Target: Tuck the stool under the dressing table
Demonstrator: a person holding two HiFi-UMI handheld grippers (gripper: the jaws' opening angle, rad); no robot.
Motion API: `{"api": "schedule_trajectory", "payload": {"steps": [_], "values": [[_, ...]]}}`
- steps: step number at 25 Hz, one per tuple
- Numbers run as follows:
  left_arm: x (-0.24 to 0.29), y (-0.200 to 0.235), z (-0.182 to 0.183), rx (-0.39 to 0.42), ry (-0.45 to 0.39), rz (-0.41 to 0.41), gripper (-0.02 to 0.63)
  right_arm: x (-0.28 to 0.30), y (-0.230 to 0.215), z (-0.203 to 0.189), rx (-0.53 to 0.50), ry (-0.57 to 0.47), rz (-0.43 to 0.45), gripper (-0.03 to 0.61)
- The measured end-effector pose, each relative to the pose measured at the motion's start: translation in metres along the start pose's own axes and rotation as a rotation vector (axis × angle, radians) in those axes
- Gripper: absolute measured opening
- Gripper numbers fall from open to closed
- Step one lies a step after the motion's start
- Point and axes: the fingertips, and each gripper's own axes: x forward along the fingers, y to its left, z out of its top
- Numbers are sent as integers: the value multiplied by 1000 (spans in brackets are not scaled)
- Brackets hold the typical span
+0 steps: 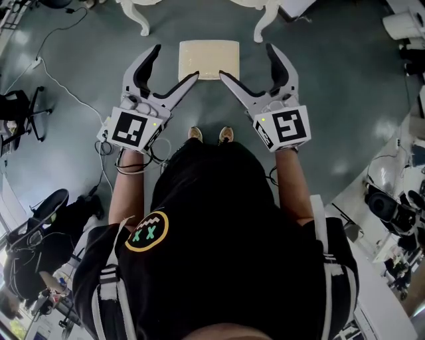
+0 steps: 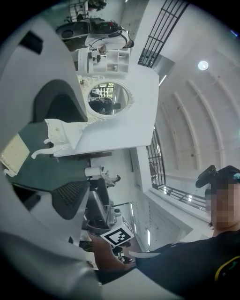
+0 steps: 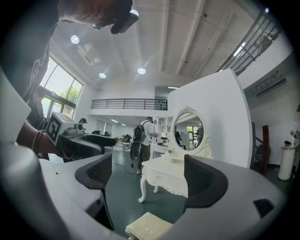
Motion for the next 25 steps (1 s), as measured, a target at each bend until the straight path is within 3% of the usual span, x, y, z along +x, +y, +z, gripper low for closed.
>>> {"api": "schedule_trajectory", "payload": {"steps": [6,11,25], "values": [[7,-4,-13,-10,31,5,405,0,-6,-18,8,41,7,518],[13,1,-57,-49,99,8,405,12,-12,-59,43,116,3,518],[32,-9,-321,-180,304,-8,405,58,-11,-330,118,336,11,518]]}}
